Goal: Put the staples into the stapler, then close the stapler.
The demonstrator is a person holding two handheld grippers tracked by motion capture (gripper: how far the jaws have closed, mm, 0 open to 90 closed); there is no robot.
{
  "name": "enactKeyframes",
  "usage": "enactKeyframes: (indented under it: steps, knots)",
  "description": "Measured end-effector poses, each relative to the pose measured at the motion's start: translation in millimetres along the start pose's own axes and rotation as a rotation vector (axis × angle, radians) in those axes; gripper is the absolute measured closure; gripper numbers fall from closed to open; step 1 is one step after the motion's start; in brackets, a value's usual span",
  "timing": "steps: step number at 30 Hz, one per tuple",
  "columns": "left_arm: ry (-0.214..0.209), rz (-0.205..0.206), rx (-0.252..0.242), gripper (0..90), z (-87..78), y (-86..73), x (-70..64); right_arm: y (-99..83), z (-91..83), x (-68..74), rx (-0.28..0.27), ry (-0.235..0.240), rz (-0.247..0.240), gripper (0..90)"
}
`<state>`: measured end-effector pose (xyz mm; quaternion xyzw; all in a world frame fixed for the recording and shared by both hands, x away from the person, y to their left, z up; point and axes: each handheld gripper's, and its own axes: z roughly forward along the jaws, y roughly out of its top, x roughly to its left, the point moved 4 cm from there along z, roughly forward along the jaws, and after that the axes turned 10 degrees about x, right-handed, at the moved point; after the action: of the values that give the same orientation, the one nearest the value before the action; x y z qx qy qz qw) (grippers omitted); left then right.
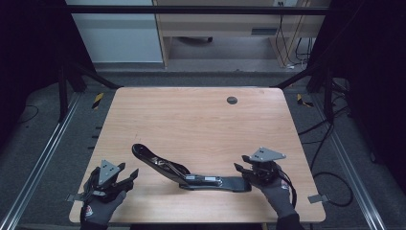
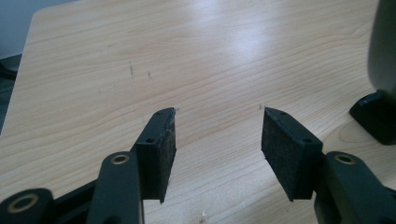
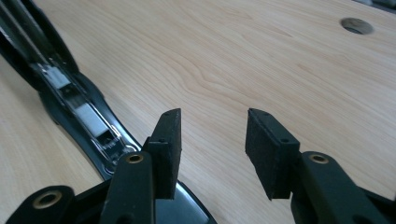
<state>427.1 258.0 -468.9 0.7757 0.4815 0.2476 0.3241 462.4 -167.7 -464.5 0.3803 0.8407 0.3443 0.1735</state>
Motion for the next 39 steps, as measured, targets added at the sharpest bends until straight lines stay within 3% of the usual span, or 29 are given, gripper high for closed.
enactKeyframes:
  steps: [8, 12, 13, 30, 34, 39]
  knots:
    - [-0.028, -0.014, -0.042, 42.1, -8.5, 4.1, -3.5, -22.3, -6.2, -4.1, 0.009, -0.051, 0.047, 56.7]
    - [-0.034, -0.021, -0.056, 41.8, -12.6, 5.7, -5.1, -28.4, -5.8, -2.9, 0.019, -0.072, 0.048, 58.6]
    - [-0.034, -0.017, -0.057, 41.7, -13.6, 6.1, -5.3, -29.6, -5.8, -1.9, 0.018, -0.067, 0.065, 58.8]
    - [-0.091, 0.008, -0.136, 38.6, -36.2, 16.7, -16.9, -39.5, -1.7, 5.8, 0.037, -0.07, 0.074, 63.4]
    - [-0.109, 0.009, -0.145, 38.2, -38.6, 19.2, -22.0, -43.1, -3.5, 4.3, 0.044, -0.063, 0.127, 66.2]
    - [-0.122, 0.028, -0.151, 37.8, -41.0, 21.1, -29.5, -45.1, -4.0, 3.5, 0.041, -0.055, 0.132, 66.7]
